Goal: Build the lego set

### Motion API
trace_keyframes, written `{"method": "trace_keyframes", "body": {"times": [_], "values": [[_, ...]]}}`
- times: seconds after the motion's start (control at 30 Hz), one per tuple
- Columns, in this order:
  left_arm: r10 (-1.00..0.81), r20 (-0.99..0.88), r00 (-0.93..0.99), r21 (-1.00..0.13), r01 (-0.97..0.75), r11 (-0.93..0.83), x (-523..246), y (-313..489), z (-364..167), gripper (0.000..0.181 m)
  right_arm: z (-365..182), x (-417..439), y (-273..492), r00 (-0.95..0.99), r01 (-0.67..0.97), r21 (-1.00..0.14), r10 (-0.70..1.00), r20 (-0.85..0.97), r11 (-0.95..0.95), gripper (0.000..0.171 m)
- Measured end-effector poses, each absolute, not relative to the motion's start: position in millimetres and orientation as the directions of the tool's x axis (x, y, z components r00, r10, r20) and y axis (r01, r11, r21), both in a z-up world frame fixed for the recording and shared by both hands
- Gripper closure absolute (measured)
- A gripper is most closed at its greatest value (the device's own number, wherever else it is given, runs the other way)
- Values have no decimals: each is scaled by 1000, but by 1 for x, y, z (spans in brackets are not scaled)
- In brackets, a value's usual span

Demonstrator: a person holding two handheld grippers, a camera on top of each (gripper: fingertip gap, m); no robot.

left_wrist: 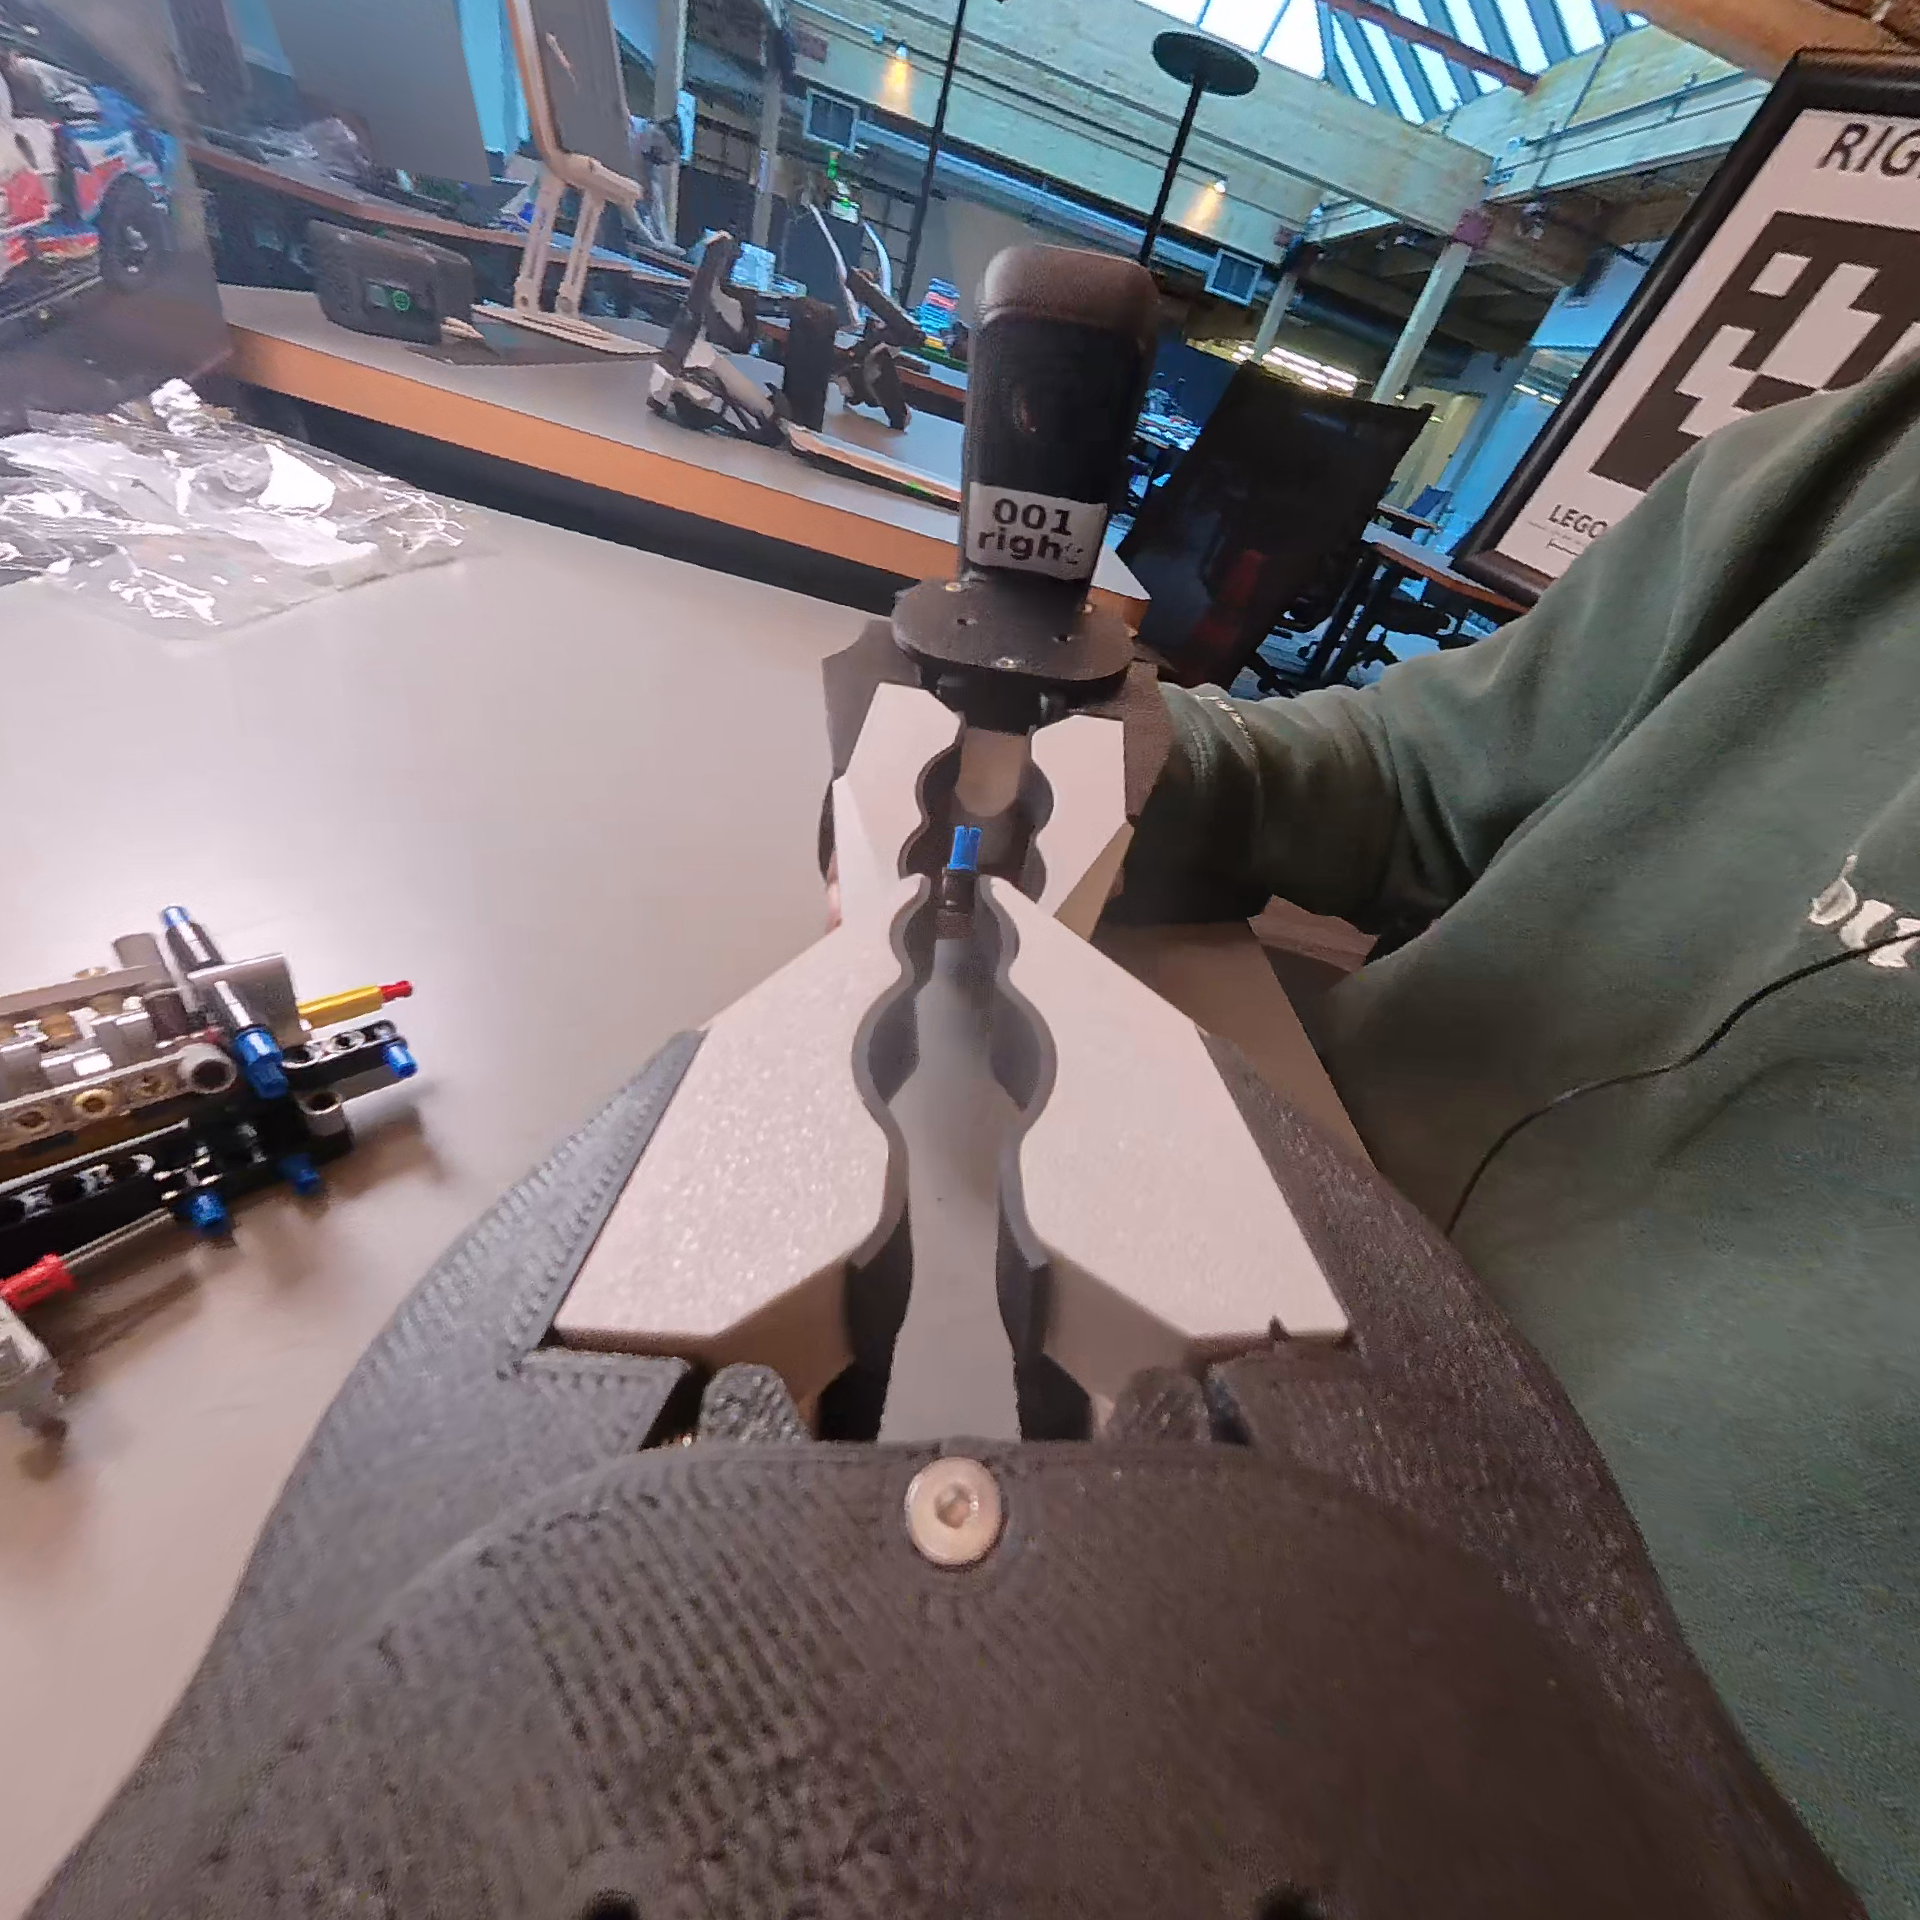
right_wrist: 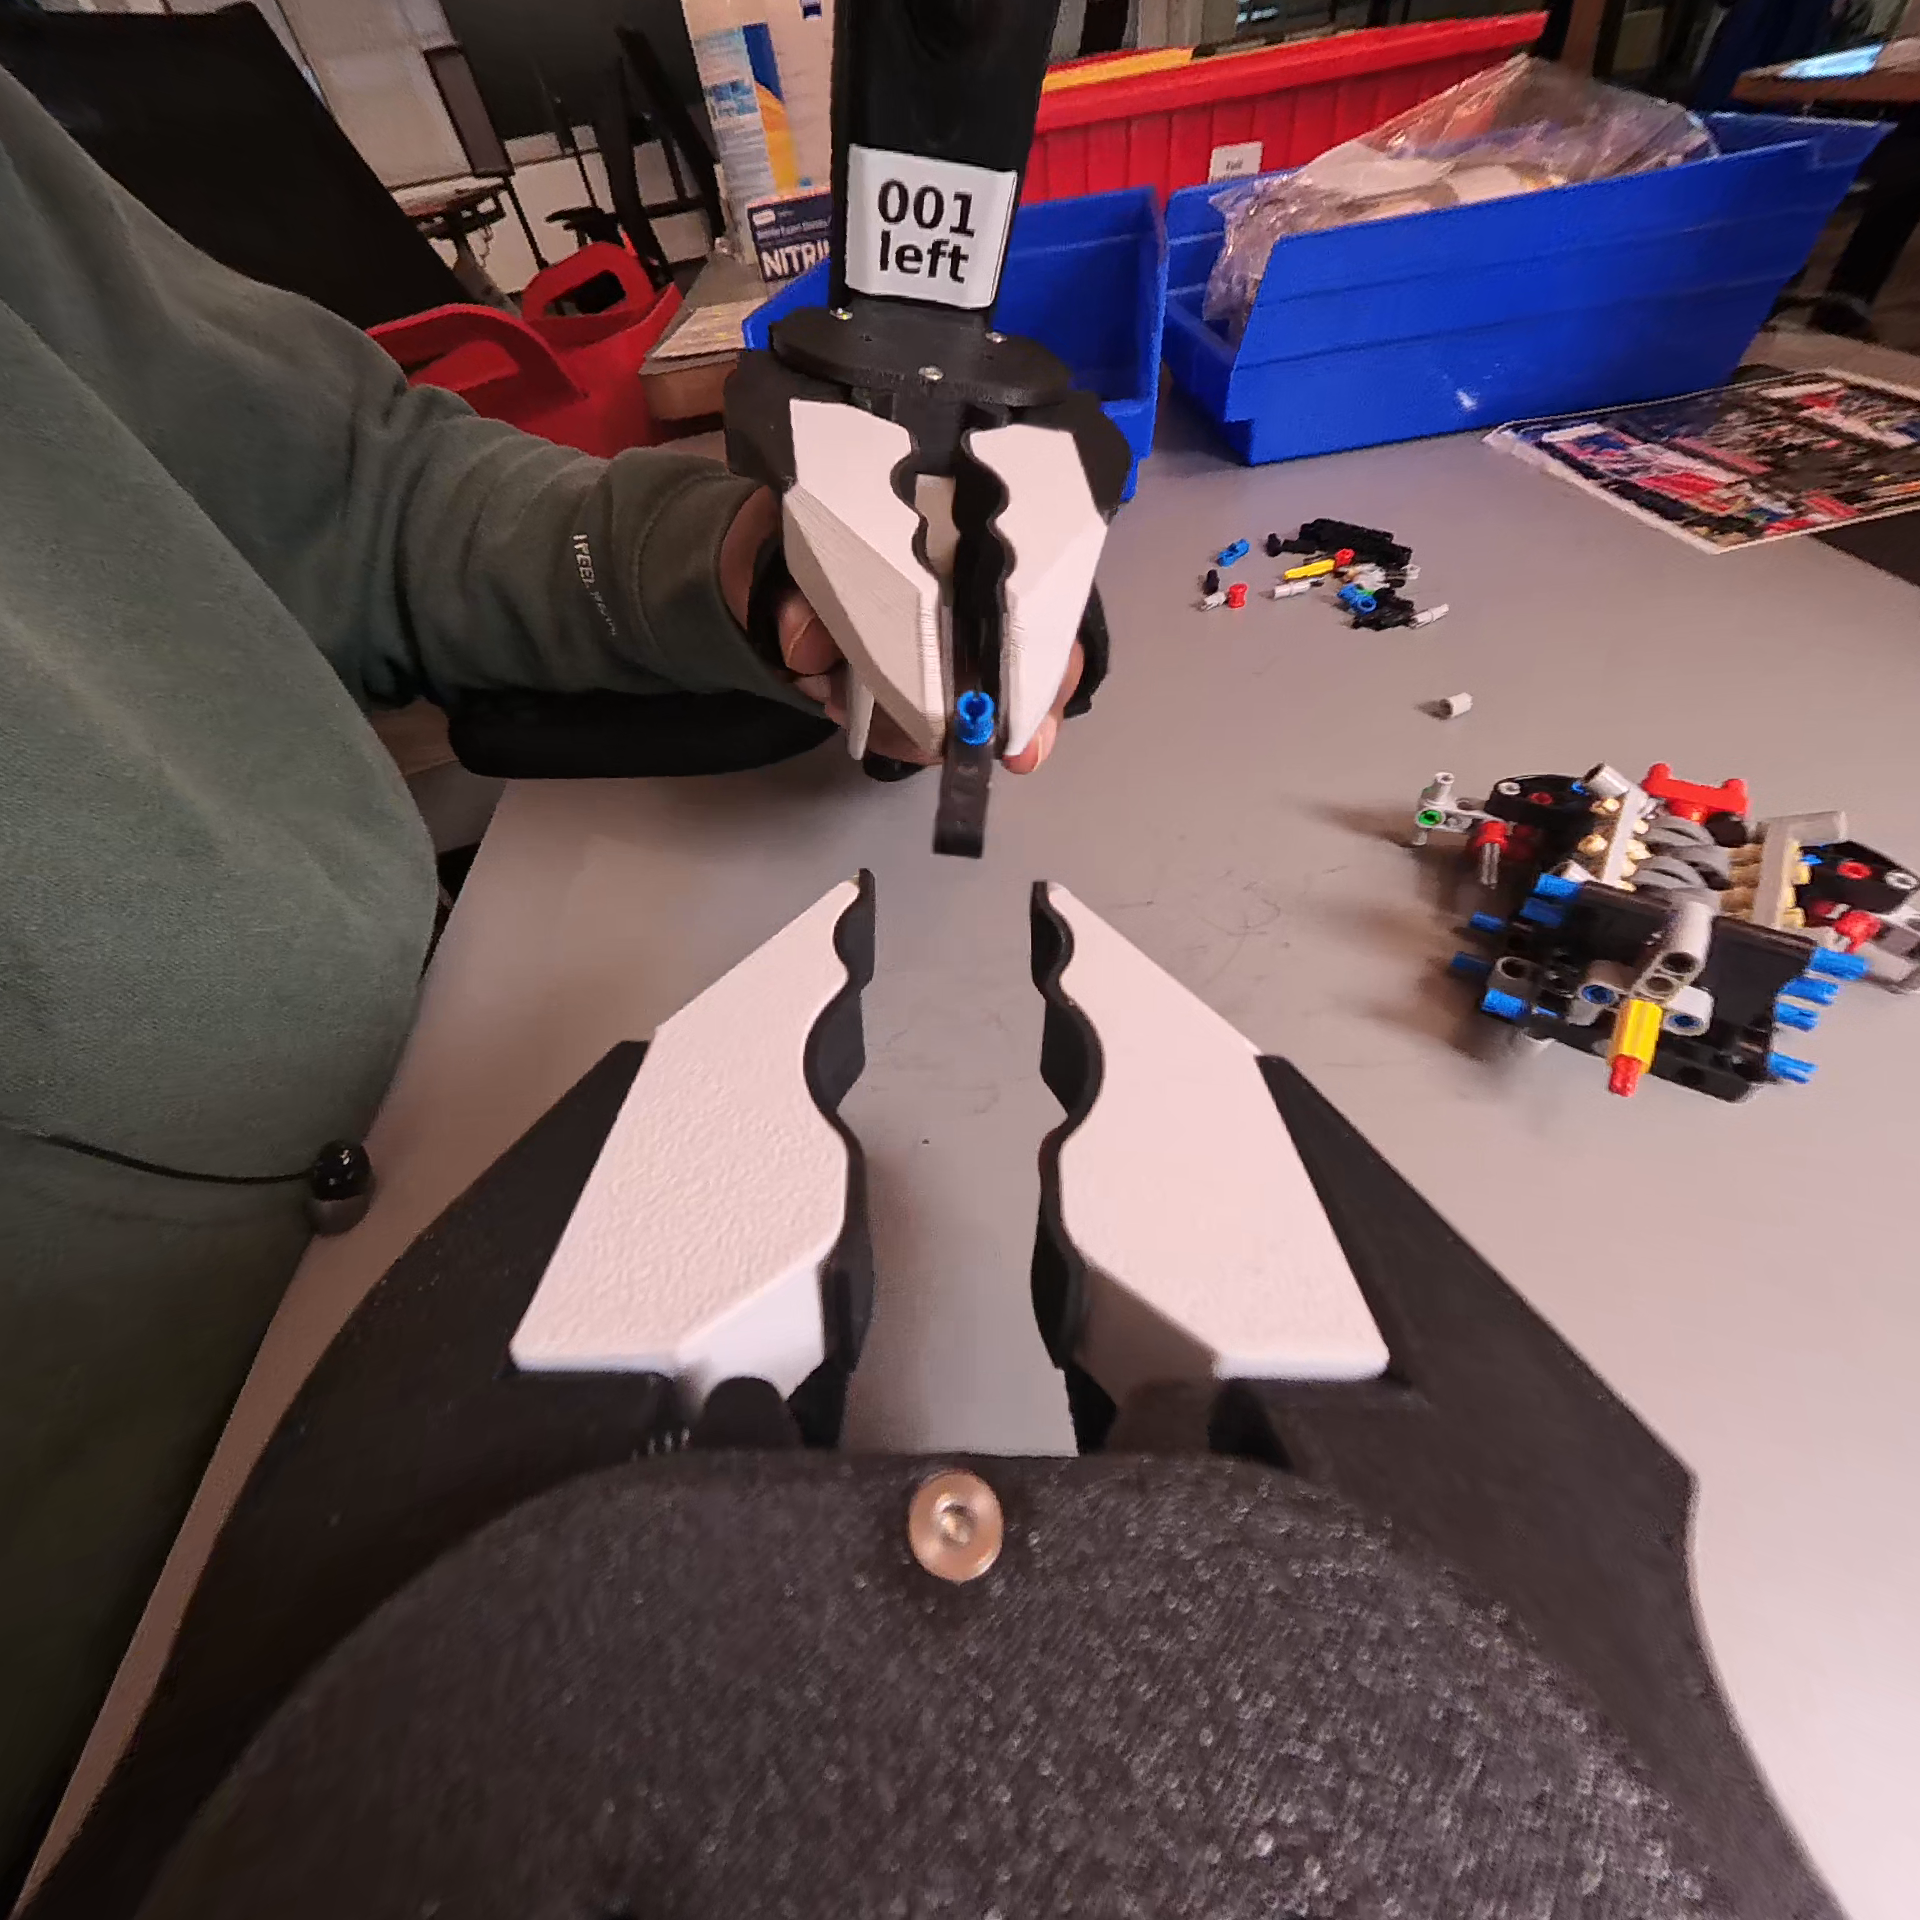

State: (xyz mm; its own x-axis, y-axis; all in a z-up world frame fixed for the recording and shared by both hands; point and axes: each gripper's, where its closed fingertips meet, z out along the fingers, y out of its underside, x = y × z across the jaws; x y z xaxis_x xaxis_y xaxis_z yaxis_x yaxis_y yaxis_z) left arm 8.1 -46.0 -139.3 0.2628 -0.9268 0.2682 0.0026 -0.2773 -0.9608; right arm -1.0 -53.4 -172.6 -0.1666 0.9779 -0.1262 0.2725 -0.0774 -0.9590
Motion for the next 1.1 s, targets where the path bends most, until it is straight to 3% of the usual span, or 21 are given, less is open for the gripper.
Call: {"method": "trace_keyframes", "body": {"times": [0.03, 0.1, 0.57, 0.67, 0.7, 0.73, 0.8, 1.1], "values": [[-932, 265, 248, -962, -4, -274, 11, -49, -140, 176, -174, -2, -55, -170, 276, -959, 978, -118, -68, 146], [-938, 255, 233, -964, -20, -267, 14, -53, -142, 176, -173, -2, -60, -193, 270, -962, 977, -94, -39, 170], [-935, 258, 245, -964, 0, -267, 11, -49, -139, 177, -167, 1, -55, -165, 249, -968, 983, -79, -36, 171], [-938, 251, 238, -966, -3, -259, 12, -51, -139, 176, -172, 0, -59, -192, 280, -957, 973, -130, -72, 140], [-941, 247, 232, -967, -6, -255, 13, -52, -139, 176, -174, -1, -61, -196, 289, -955, 972, -134, -73, 136], [-944, 242, 225, -968, -12, -250, 15, -54, -139, 176, -175, -2, -62, -198, 288, -955, 972, -124, -64, 140], [-948, 232, 219, -970, -28, -243, 17, -56, -142, 176, -174, -2, -66, -211, 277, -960, 973, -96, -35, 168], [-945, 238, 225, -969, -7, -246, 14, -54, -139, 177, -167, 1, -61, -196, 250, -968, 977, -85, -34, 171]]}}
